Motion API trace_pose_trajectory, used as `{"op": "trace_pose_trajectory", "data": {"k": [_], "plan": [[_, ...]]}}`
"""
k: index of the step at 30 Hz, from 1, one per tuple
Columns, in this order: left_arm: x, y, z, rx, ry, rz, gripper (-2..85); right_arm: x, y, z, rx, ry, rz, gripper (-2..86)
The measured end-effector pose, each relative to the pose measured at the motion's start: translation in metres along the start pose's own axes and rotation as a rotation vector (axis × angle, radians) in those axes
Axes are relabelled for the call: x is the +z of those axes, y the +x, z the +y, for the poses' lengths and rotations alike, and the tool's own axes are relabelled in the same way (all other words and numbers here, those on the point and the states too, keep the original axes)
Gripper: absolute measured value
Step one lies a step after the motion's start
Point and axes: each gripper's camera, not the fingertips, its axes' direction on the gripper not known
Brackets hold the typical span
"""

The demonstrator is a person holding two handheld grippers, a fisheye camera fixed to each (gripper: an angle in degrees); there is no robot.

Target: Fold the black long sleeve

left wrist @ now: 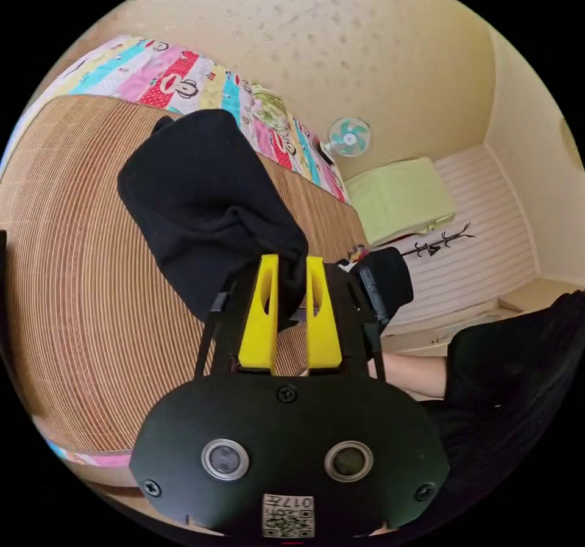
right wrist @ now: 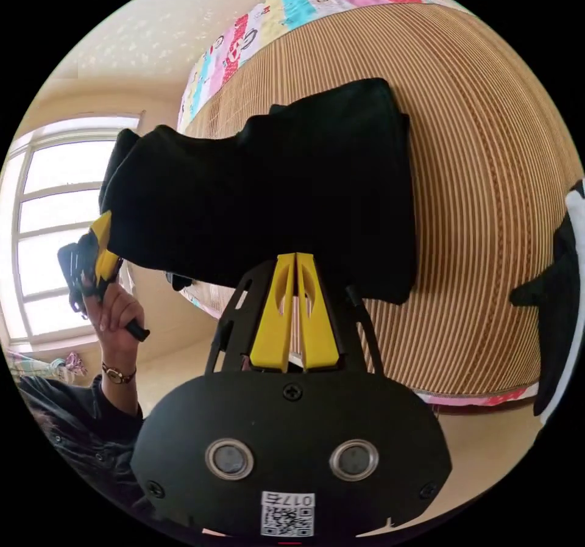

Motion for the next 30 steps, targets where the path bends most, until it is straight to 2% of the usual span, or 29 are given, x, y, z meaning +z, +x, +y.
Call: {"op": "trace_pose_trajectory", "data": {"k": [2,5,7,10,12,14,16,17,20,23,25,28,30], "plan": [[0.049,0.039,0.002,0.11,-0.11,0.03,8.0,-0.014,0.035,0.026,0.067,-0.025,-0.02,1.6],[0.114,0.079,0.027,0.222,-0.294,0.169,9.0,-0.032,0.087,0.067,0.155,-0.052,-0.055,3.4],[0.123,0.084,0.045,0.238,-0.321,0.146,10.2,-0.038,0.112,0.087,0.204,-0.066,-0.097,6.1],[0.102,0.041,0.07,0.031,-0.2,-0.049,13.1,-0.038,0.144,0.117,0.26,-0.062,-0.228,10.9],[0.083,-0.018,0.09,-0.239,-0.13,-0.173,17.5,-0.029,0.163,0.138,0.313,-0.043,-0.378,13.2],[0.091,-0.058,0.103,-0.385,-0.179,-0.186,18.9,-0.019,0.175,0.152,0.354,-0.009,-0.517,14.8],[0.118,-0.086,0.115,-0.46,-0.293,-0.11,17.2,-0.007,0.186,0.165,0.406,0.028,-0.644,16.6],[0.143,-0.095,0.124,-0.488,-0.39,-0.001,13.7,0.003,0.192,0.172,0.445,0.048,-0.728,18.1],[0.16,-0.094,0.149,-0.622,-0.378,0.242,8.0,0.033,0.206,0.186,0.554,0.113,-0.98,24.6],[0.147,-0.039,0.158,-0.525,-0.396,0.28,6.9,0.056,0.211,0.191,0.623,0.238,-1.221,26.6],[0.138,0.006,0.162,-0.429,-0.442,0.276,6.7,0.062,0.205,0.182,0.591,0.244,-1.262,25.5],[0.118,0.074,0.175,-0.301,-0.494,0.213,6.7,0.052,0.184,0.167,0.417,0.214,-1.298,22.9],[0.093,0.11,0.175,-0.208,-0.451,0.139,7.2,0.014,0.151,0.161,0.171,0.167,-1.217,21.2]]}}
